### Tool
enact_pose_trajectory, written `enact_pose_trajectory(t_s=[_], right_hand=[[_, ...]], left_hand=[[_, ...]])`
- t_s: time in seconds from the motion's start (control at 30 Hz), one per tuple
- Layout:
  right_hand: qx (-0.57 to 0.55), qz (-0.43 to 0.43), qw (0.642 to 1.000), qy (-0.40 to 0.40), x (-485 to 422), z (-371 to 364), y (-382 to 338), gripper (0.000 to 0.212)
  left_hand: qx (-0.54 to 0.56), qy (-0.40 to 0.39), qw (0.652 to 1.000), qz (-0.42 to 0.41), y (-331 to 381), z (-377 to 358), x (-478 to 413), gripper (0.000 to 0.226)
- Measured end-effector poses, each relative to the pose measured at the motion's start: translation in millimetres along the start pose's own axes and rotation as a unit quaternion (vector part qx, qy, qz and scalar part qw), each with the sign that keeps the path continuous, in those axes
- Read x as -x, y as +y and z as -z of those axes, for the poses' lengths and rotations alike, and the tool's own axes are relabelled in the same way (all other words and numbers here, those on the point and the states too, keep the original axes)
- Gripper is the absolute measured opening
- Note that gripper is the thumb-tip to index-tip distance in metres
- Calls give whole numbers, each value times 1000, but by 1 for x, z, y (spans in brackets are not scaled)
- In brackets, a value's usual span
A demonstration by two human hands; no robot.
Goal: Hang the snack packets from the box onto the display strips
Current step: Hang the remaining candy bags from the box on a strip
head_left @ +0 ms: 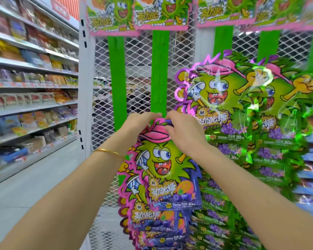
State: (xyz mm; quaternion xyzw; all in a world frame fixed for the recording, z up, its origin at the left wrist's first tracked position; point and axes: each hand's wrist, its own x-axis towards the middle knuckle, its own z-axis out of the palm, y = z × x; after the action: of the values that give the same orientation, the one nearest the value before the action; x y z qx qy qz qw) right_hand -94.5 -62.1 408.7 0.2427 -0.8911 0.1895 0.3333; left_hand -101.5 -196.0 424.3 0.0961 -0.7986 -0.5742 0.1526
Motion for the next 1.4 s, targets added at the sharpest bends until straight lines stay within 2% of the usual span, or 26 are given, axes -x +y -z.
enact_pose_trajectory(t_s=[0.2, 0.33, 0.53, 0.6, 0.67, 0.73, 0.83, 0.9, 0.97, 1.07, 1.13, 1.2, 1.27, 1.33, 1.4], right_hand=[[-8, -10, 1000, 3, -4, -5, -3, 14], [-1, -20, 999, -24, -4, -5, 2, 17], [-15, -30, 998, -55, 9, -10, 7, 21], [-8, -31, 997, -69, 16, -13, 8, 24], [9, -36, 997, -71, 24, -16, 9, 27], [39, -40, 997, -52, 35, -19, 9, 23], [101, 21, 993, 53, 62, -25, 14, 25], [93, 52, 985, 137, 91, -34, 17, 29], [44, 60, 985, 157, 131, -52, 19, 30], [-57, 70, 992, 92, 198, -95, 25, 28], [-99, 44, 994, 3, 248, -135, 36, 26], [-121, -30, 986, -114, 300, -182, 54, 22], [-110, -131, 953, -250, 352, -230, 78, 22], [-104, -209, 897, -376, 396, -272, 99, 27], [-130, -252, 846, -452, 425, -302, 109, 35]], left_hand=[[19, 3, 1000, -11, -2, 0, 1, 49], [36, 7, 999, -15, -3, -1, 5, 38], [49, 32, 998, -17, -4, -4, 11, 44], [33, 26, 998, -49, -6, -5, 16, 45], [1, 29, 993, -118, -16, -7, 18, 44], [-44, 64, 978, -192, -35, -10, 26, 49], [-82, 124, 947, -285, -73, -11, 46, 54], [-79, 125, 942, -301, -103, -13, 64, 51], [-95, 102, 943, -301, -139, -17, 90, 53], [-153, 25, 947, -282, -209, -30, 127, 59], [-208, -49, 950, -227, -262, -37, 145, 61], [-255, -119, 947, -156, -310, -42, 158, 63], [-295, -168, 936, -90, -348, -46, 167, 65], [-334, -214, 916, -54, -373, -49, 170, 68], [-362, -262, 893, -49, -390, -48, 168, 68]])
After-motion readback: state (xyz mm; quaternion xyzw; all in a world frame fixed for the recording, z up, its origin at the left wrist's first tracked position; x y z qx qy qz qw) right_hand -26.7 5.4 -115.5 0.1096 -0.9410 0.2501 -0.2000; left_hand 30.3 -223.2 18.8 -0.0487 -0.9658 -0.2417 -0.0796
